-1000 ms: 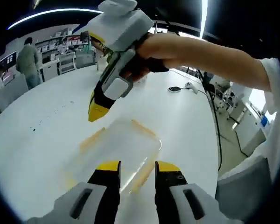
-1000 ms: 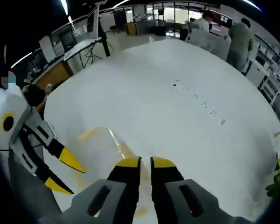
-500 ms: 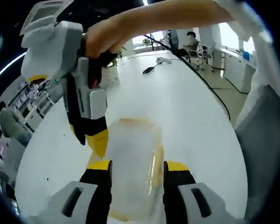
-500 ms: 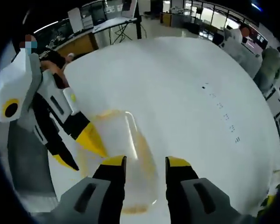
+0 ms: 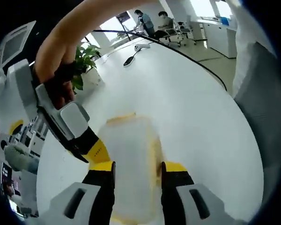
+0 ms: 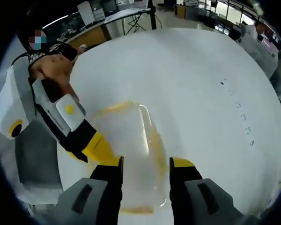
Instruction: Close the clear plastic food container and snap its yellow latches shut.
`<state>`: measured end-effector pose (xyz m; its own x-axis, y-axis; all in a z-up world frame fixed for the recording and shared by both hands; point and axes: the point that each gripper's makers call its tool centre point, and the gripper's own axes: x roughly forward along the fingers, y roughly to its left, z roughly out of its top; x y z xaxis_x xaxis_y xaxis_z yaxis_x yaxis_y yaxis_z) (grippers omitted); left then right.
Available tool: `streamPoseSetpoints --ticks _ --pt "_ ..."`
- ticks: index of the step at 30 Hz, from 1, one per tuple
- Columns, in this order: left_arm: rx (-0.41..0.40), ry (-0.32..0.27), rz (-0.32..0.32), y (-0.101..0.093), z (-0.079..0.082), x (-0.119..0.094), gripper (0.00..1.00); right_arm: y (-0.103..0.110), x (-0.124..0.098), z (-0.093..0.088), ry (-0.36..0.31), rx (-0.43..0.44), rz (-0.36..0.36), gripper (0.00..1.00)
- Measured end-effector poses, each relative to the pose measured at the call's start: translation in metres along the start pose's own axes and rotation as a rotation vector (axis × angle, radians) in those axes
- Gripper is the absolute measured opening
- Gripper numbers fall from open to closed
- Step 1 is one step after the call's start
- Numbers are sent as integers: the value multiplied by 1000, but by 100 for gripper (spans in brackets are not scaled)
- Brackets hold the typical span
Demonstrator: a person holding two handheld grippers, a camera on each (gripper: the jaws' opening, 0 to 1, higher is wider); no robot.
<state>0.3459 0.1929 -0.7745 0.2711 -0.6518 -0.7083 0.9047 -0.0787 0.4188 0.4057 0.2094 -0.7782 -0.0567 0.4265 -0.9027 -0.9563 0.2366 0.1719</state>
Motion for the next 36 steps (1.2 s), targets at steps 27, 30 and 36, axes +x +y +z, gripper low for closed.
streamPoseSetpoints --ticks 27,30,36 --pt "-135 17 -5 -1 -3 0 29 6 1 0 97 -74 -1 30" --pt "-149 9 -3 -1 -4 0 29 6 2 0 102 -72 -6 29" --pt "-159 -10 9 -2 -4 0 28 3 2 1 120 -76 -12 29"
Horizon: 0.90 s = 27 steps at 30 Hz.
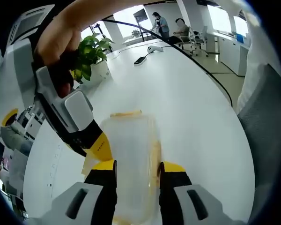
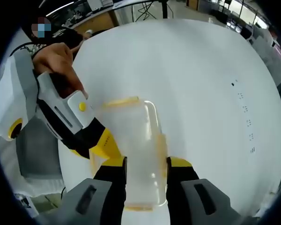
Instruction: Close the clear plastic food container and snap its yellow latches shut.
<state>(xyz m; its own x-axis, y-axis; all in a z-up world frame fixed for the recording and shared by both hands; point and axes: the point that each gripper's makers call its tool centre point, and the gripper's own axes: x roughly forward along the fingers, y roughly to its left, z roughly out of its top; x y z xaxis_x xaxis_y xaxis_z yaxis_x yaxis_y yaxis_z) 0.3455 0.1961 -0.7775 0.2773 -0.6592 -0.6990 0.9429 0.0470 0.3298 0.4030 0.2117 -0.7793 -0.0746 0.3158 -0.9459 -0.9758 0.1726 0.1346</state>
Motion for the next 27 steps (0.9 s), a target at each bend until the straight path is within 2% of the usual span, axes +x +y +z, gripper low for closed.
streamPoseSetpoints --ticks 17,18,19,20,27 --pt "7 4 12 -1 -1 0 26 -4 1 2 25 5 -8 27" --pt "13 6 13 -2 -3 -1 24 -4 1 2 27 4 -9 27" --pt "54 -12 18 2 1 -2 24 -4 1 1 30 2 -8 27" --pt "7 0 15 4 0 -2 24 -3 1 1 30 6 -8 27" --pt "16 -7 21 1 -1 2 25 -5 0 0 32 -2 0 26"
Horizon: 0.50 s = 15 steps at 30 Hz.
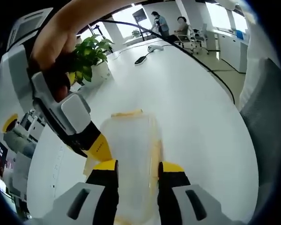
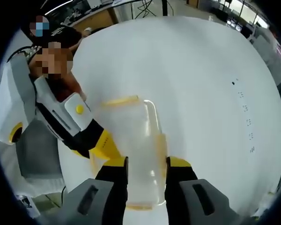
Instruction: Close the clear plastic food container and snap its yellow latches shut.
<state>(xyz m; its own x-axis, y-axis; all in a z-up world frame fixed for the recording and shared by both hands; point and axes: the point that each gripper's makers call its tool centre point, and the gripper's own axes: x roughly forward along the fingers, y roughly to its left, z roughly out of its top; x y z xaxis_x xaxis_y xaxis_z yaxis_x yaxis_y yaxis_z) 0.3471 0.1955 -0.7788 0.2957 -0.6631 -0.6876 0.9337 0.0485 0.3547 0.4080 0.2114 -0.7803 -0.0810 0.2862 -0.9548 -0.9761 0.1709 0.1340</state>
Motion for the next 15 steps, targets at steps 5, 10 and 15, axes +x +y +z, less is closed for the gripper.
streamPoseSetpoints --ticks 5,10,15 --pt "10 -1 8 1 0 -1 25 -3 0 0 12 -16 15 24" --pt "11 -14 -17 -3 2 0 25 2 1 -1 25 -21 38 23" --pt "9 -19 3 -1 1 -1 25 -1 6 -1 -2 -12 79 23"
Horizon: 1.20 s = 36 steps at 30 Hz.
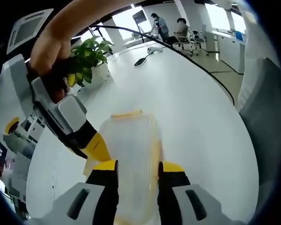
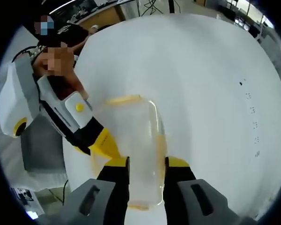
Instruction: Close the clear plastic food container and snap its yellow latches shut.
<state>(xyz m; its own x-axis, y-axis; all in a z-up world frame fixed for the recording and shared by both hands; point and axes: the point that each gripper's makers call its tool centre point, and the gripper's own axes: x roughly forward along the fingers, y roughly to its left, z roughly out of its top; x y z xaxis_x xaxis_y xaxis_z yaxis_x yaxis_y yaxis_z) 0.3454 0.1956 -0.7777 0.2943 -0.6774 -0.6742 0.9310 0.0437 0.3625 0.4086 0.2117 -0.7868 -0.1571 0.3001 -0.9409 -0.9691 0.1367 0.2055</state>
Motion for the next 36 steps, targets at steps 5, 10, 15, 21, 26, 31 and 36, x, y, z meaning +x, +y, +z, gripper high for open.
streamPoseSetpoints --ticks 5,10,15,21,26,31,36 --pt "9 8 0 0 0 0 25 5 2 1 17 -23 -12 24" --pt "10 14 8 0 0 1 26 7 1 -1 10 -23 -16 25" --pt "7 9 8 -1 2 0 27 10 -2 -3 -25 -19 -6 26" --pt "-11 2 15 1 5 1 29 11 -5 2 -29 -118 -63 26" --pt "-61 18 -4 -3 7 2 39 12 -8 1 -76 -99 -95 26" --pt "-22 35 6 -1 8 -3 41 13 -12 -2 -142 -68 -152 25" --pt "-20 36 31 5 9 -10 45 14 -15 -6 -164 -65 -197 26"
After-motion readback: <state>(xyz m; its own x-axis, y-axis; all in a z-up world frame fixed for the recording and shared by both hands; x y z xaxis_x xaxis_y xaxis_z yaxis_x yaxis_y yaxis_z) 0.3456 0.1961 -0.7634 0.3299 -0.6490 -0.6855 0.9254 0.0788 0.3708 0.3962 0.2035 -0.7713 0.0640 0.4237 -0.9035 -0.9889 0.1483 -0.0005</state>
